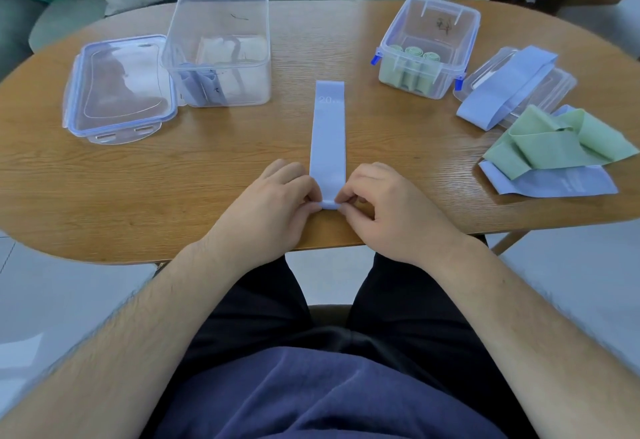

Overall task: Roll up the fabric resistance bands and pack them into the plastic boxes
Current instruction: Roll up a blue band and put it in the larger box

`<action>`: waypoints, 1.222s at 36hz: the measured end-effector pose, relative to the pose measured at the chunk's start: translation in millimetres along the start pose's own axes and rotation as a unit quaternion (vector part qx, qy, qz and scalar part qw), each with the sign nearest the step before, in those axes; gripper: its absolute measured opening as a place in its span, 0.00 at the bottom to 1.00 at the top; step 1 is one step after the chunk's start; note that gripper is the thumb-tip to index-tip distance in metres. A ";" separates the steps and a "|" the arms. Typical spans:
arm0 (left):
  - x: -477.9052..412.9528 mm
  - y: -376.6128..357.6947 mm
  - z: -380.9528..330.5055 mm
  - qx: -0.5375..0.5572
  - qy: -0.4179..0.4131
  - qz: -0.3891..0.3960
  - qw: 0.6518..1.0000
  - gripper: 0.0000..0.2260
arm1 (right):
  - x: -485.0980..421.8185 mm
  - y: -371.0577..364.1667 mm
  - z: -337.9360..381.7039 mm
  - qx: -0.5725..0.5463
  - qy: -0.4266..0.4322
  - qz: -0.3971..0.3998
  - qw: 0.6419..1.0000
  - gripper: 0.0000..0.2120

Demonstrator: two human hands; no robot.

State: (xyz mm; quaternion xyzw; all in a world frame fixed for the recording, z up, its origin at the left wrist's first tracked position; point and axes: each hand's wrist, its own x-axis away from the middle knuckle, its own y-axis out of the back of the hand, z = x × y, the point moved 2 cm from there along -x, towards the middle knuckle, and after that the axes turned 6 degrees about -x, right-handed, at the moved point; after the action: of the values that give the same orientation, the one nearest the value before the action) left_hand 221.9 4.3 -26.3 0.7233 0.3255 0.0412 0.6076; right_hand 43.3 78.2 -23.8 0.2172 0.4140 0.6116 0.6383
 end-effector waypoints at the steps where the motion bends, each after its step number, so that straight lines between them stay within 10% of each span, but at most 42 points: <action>1: 0.4 0.3 -0.1 0.001 0.001 -0.002 1.000 0.03 | -0.1 -0.5 0.3 0.001 0.002 -0.002 1.000 0.02; 44: -1.5 -6.9 1.8 0.046 0.049 -0.058 0.996 0.09 | -1.6 -4.4 -2.4 0.005 -0.026 -0.026 0.999 0.05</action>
State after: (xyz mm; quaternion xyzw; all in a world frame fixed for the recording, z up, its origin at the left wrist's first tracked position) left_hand 218.6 2.2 -32.5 0.7275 0.3978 0.0266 0.5584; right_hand 44.2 75.5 -28.2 0.2254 0.4062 0.5866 0.6635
